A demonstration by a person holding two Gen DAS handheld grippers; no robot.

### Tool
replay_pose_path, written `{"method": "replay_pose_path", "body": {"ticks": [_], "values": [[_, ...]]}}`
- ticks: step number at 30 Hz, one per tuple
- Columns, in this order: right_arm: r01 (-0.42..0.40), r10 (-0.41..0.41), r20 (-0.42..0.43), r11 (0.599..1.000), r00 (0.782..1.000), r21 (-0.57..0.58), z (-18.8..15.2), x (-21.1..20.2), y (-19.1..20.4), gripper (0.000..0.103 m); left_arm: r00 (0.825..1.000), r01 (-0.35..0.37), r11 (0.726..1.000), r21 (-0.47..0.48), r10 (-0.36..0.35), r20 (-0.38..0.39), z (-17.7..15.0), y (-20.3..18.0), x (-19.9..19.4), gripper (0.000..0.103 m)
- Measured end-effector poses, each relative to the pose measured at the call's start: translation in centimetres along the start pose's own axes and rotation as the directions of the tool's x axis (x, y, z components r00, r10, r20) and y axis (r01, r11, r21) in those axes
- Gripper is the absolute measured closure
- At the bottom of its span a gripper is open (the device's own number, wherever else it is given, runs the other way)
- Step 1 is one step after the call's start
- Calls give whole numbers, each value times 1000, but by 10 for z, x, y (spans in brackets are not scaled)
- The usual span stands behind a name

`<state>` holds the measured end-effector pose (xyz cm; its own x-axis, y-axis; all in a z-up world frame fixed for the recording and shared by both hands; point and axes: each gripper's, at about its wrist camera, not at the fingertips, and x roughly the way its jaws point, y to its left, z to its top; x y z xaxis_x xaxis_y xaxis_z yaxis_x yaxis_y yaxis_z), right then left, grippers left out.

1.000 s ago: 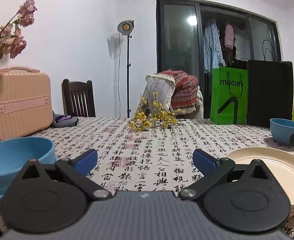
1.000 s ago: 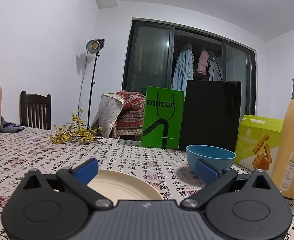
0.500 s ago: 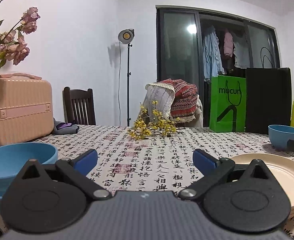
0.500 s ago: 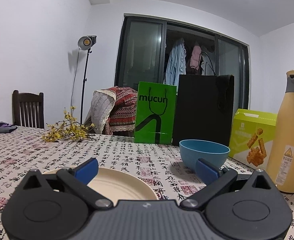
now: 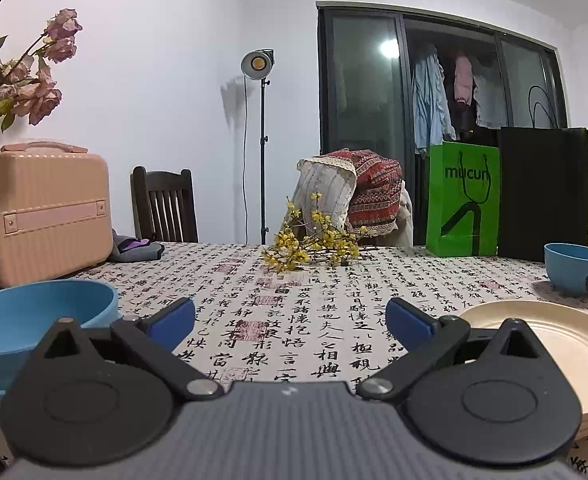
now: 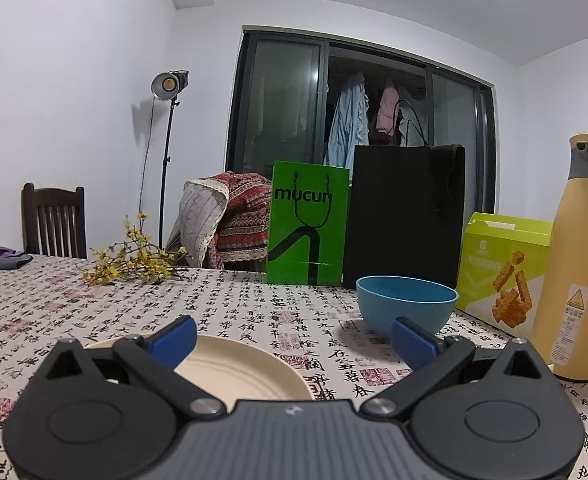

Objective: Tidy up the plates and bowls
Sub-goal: 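Withdraw both open tools and turn toward the last blue bowl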

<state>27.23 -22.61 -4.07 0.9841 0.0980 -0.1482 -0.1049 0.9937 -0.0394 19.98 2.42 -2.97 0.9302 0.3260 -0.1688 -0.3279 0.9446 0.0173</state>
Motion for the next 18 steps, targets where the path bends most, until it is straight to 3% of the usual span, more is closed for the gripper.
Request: {"method": "replay_pose_path", "body": {"ticks": [18], "values": [[28, -28, 3, 999, 1000, 35, -1, 0, -5, 0, 998, 5, 1000, 8, -4, -70, 0, 0, 11, 0]]}}
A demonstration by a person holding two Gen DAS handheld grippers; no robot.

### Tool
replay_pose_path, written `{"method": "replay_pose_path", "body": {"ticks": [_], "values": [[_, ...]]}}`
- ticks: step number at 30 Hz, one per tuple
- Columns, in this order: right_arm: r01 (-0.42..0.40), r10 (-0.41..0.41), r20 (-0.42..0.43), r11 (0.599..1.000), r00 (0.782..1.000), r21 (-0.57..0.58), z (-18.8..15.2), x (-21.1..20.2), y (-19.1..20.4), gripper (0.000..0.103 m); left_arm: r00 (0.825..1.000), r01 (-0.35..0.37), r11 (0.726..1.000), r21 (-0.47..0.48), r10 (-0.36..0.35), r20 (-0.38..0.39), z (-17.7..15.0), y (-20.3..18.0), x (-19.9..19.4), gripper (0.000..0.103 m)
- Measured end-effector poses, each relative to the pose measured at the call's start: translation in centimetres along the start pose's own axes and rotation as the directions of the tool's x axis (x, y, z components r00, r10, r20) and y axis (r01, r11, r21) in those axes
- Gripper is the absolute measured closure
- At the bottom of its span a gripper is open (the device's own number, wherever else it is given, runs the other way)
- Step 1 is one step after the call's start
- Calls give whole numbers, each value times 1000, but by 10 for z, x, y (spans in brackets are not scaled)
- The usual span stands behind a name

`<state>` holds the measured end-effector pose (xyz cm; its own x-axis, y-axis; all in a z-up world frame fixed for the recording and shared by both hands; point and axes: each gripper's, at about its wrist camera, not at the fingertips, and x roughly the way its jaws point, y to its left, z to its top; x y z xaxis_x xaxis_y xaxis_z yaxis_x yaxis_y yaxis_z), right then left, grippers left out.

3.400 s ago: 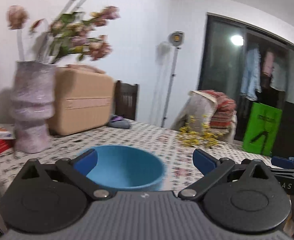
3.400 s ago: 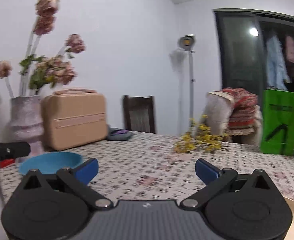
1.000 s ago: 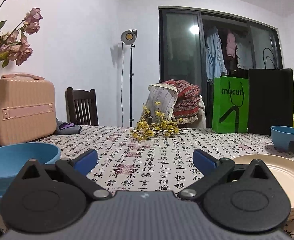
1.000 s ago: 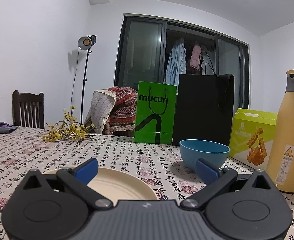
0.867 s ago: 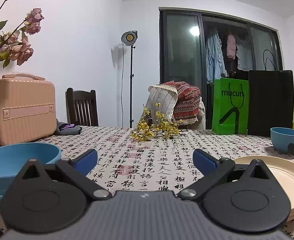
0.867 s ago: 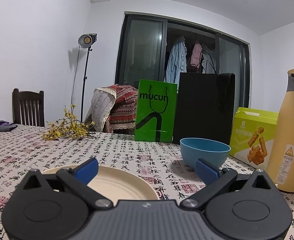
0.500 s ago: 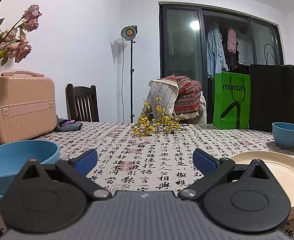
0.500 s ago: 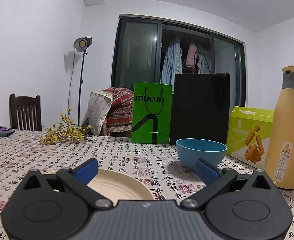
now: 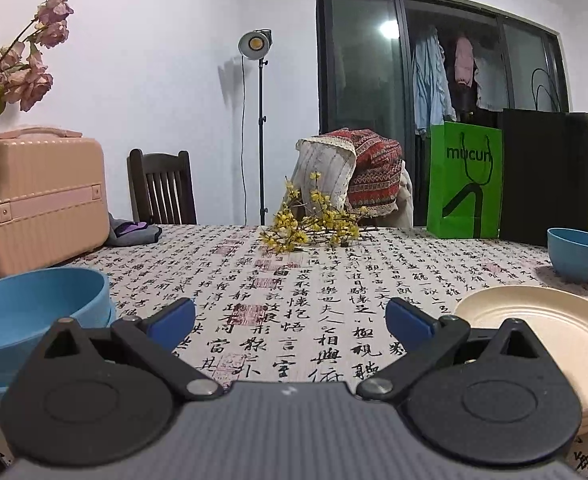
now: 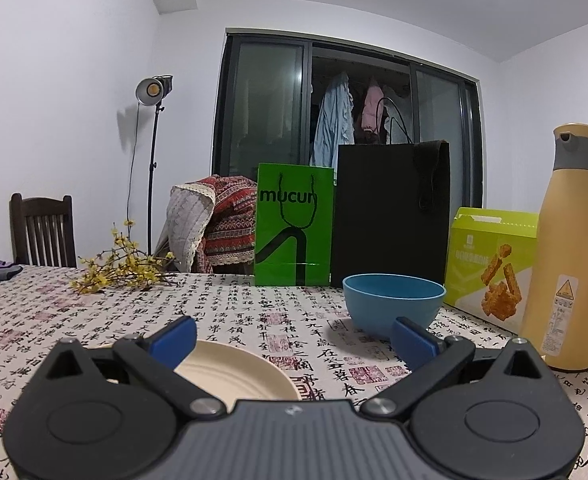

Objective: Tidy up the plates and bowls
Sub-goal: 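Withdraw both open tools and turn toward the last blue bowl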

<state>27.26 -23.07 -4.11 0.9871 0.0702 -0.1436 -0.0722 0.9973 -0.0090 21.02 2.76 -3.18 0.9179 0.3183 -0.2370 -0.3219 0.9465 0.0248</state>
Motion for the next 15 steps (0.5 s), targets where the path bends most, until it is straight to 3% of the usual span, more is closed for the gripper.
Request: {"method": "replay_pose_path", "body": {"ticks": [15], "values": [[17, -17, 16, 1000, 1000, 4, -1, -1, 0, 0, 998, 32, 999, -13, -33, -54, 0, 2, 10, 0]]}}
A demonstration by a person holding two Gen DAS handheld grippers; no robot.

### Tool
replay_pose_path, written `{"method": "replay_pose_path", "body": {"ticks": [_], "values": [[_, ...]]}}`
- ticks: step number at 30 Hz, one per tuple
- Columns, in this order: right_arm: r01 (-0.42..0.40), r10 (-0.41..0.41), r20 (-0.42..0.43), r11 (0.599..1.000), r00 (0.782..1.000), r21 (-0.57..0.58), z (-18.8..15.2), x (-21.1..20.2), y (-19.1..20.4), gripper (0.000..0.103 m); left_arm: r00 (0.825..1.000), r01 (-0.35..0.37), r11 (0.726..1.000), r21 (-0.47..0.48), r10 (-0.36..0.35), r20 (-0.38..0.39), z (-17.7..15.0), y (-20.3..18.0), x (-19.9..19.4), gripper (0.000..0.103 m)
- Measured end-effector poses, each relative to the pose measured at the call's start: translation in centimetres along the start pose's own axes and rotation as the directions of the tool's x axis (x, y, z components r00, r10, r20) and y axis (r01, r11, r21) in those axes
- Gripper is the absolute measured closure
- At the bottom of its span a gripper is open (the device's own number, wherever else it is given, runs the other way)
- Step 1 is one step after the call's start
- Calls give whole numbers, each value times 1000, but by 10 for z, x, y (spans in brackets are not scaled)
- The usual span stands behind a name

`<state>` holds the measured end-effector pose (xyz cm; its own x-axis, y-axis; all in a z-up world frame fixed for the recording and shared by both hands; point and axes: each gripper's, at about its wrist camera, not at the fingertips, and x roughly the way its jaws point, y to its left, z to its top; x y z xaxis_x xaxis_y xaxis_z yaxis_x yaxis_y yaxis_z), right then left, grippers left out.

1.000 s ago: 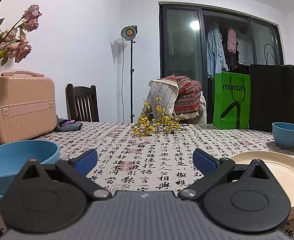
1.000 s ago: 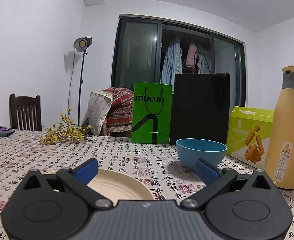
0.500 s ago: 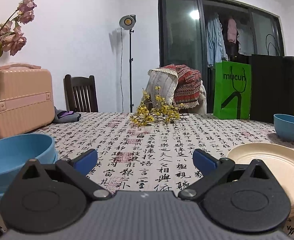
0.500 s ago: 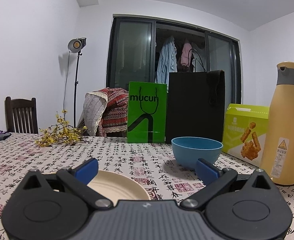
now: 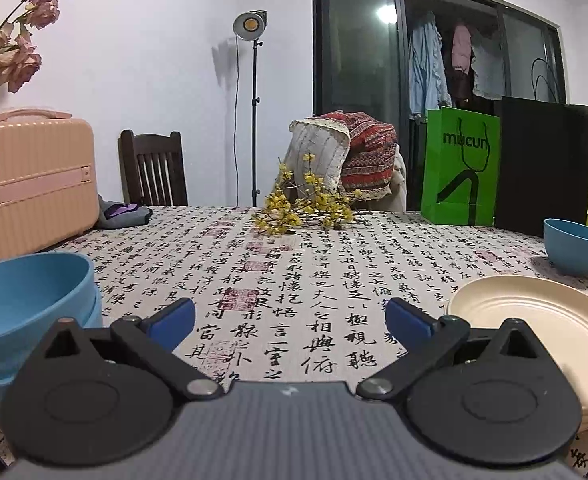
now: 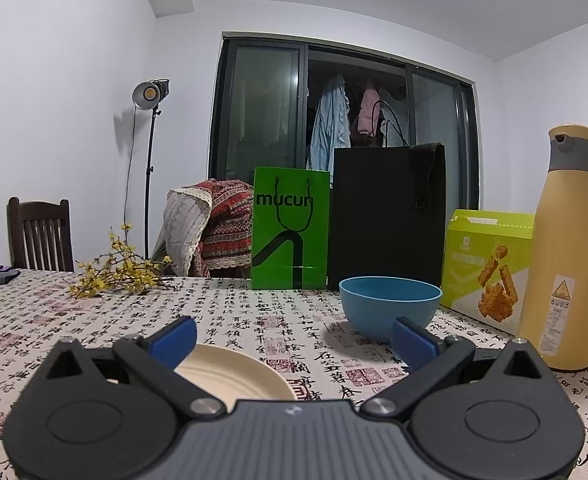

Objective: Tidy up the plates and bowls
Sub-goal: 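Withdraw both open tools and turn toward the last blue bowl, then move both open tools to the last blue bowl by the yellow box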

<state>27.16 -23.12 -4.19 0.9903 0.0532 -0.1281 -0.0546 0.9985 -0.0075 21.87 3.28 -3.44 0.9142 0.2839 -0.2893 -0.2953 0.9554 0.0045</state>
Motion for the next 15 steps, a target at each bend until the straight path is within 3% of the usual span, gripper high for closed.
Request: {"method": "replay_pose_path", "body": {"ticks": [6, 15], "values": [[-8, 8, -5, 1000, 1000, -14, 0, 0, 1, 0, 997, -6, 1000, -20, 8, 78, -2, 1, -13, 0], [-12, 13, -36, 999, 999, 32, 35, -1, -41, 0, 995, 84, 993, -82, -88, -42, 19, 8, 3, 0]]}}
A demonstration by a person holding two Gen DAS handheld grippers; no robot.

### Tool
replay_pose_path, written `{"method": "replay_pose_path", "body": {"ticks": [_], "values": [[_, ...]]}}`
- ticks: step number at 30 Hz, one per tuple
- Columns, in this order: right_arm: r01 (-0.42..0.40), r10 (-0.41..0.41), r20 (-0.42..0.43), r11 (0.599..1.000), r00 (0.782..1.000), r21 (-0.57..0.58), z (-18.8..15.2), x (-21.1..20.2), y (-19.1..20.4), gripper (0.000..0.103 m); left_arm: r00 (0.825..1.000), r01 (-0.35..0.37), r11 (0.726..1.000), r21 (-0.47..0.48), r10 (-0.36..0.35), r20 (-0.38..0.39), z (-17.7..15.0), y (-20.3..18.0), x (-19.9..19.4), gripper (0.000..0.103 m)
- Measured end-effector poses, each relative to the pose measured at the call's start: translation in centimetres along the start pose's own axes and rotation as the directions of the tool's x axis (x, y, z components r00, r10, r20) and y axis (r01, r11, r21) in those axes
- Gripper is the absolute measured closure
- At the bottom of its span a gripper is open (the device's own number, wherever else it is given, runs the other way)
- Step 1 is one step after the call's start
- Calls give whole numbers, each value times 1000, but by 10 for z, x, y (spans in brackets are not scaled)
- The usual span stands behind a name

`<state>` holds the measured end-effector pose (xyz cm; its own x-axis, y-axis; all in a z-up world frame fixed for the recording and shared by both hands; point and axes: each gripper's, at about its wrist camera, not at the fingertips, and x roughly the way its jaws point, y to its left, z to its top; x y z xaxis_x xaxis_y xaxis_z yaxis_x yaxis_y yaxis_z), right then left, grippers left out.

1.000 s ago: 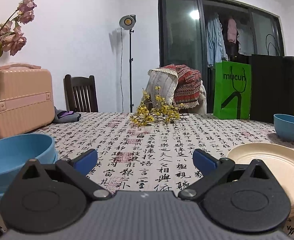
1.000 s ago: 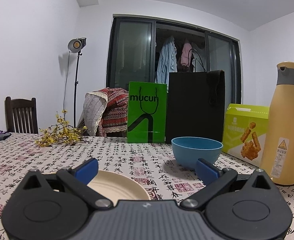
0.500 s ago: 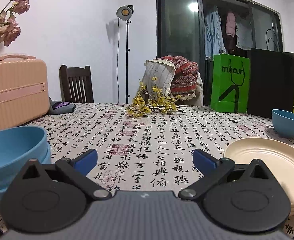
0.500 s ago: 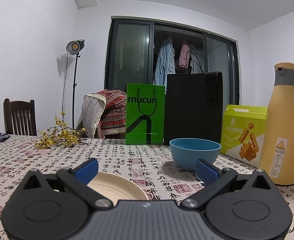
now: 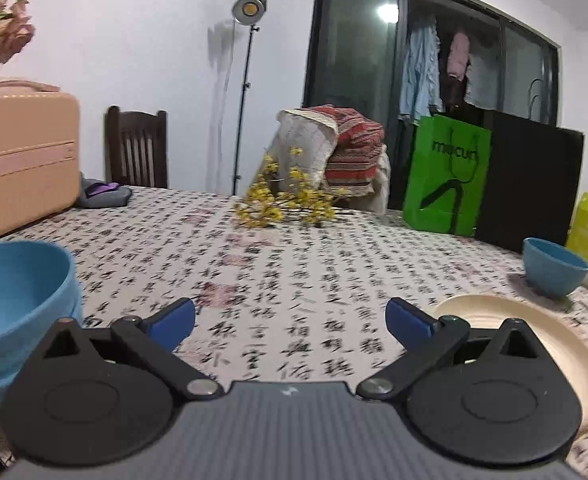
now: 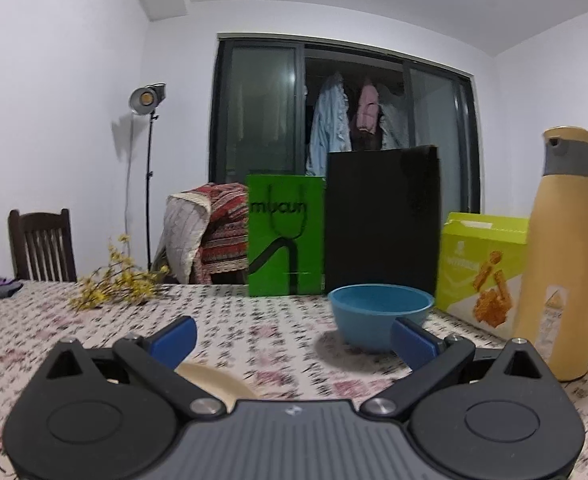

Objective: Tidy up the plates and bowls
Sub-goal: 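Move both open tools to the last blue bowl by the yellow box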

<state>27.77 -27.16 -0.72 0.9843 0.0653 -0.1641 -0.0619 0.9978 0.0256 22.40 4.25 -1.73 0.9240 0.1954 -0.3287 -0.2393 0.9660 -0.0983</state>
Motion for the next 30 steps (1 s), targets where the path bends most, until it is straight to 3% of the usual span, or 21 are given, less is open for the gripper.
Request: {"method": "replay_pose_path", "body": {"ticks": [7, 11, 16, 24, 30], "values": [[35, -33, -92, 999, 995, 10, 29, 13, -56, 0, 995, 99, 992, 83, -99, -11, 34, -43, -17, 0], [58, -56, -148, 998, 987, 10, 37, 24, -82, 0, 987, 163, 975, 150, -160, -32, 56, -81, -17, 0], [68, -62, -223, 997, 973, 20, 47, 38, -107, 0, 971, 238, 958, 158, -228, -76, 79, -132, -6, 0], [84, -64, -301, 995, 951, 54, 66, 66, -133, 0, 959, 263, 962, 68, -252, -131, 109, -190, 37, 0], [96, -59, -318, 990, 946, 101, 71, 91, -149, 0, 957, 251, 965, 72, -237, -166, 122, -228, 70, 0]]}}
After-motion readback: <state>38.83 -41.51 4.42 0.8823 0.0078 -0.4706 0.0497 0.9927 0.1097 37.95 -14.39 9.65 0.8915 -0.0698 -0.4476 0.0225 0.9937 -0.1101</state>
